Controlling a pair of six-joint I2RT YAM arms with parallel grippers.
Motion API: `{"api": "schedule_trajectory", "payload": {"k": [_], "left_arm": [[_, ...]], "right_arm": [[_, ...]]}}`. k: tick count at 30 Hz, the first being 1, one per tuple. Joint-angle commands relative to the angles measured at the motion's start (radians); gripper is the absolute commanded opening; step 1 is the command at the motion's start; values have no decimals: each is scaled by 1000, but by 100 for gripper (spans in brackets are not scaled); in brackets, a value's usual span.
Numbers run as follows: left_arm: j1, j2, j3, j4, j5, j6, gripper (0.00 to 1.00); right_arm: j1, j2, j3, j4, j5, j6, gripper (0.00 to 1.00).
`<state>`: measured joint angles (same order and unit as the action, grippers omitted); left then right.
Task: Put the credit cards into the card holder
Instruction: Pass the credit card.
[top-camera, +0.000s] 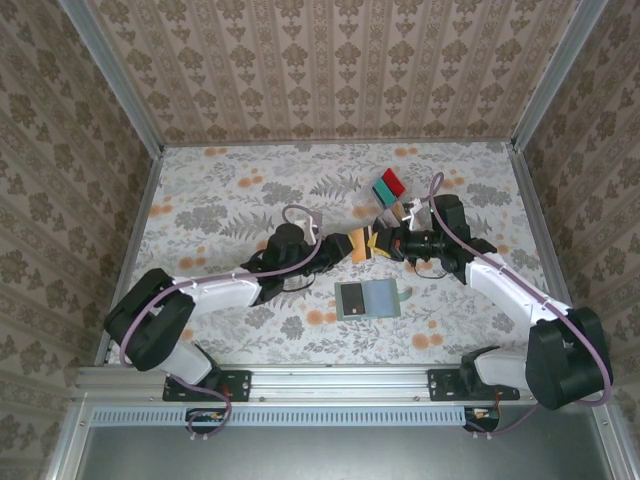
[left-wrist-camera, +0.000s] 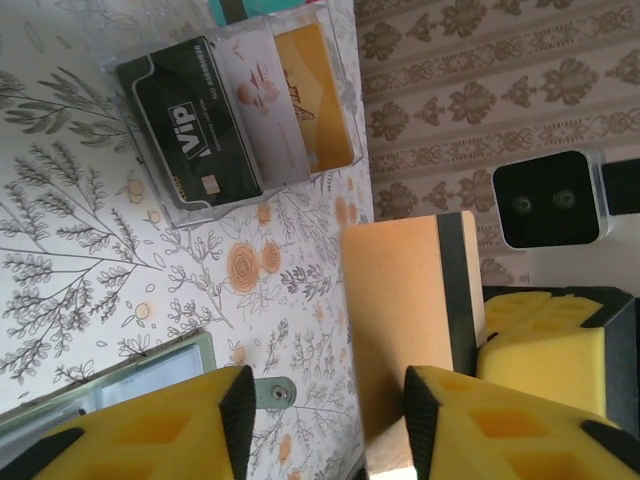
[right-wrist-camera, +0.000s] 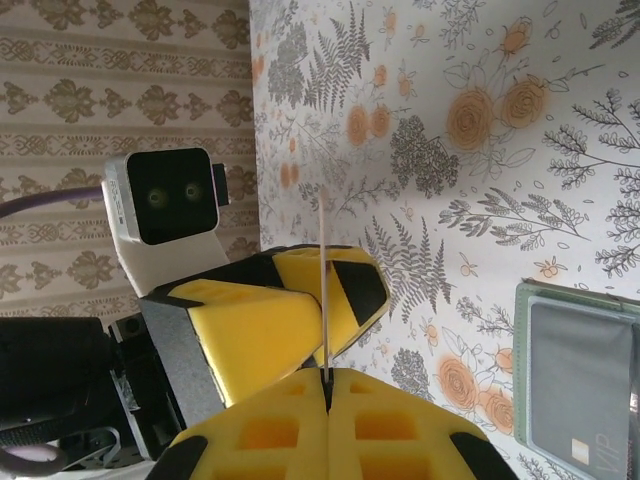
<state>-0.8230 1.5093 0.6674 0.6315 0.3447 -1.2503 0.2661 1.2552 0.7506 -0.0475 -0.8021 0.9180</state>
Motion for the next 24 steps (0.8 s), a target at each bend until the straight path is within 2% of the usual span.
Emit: {"api": "schedule_trajectory", "payload": {"k": [1, 7, 12, 15, 19, 22, 24], "left_arm": [[-11, 5, 2, 92, 20, -23, 34], [-13, -8, -19, 92, 1, -29, 14], [-16, -12, -29, 93, -5, -31, 0], [-22, -30, -47, 73, -29, -25, 0], [-53, -81, -55, -96, -105, 37, 0], [-100, -106, -33, -284, -199, 97, 0], [-135, -99, -29, -322, -239, 115, 0]], "right_arm": [[2, -14, -14, 25, -36, 9, 3], [1, -3, -30, 19, -26, -1, 4], [2, 1, -26, -27, 6, -32, 11], [1, -2, -5, -120, 52, -92, 15], [10, 4, 10, -252, 156, -189, 30], [36, 38, 29, -374, 241, -292, 32], [56, 59, 19, -384, 250, -312, 31]]}}
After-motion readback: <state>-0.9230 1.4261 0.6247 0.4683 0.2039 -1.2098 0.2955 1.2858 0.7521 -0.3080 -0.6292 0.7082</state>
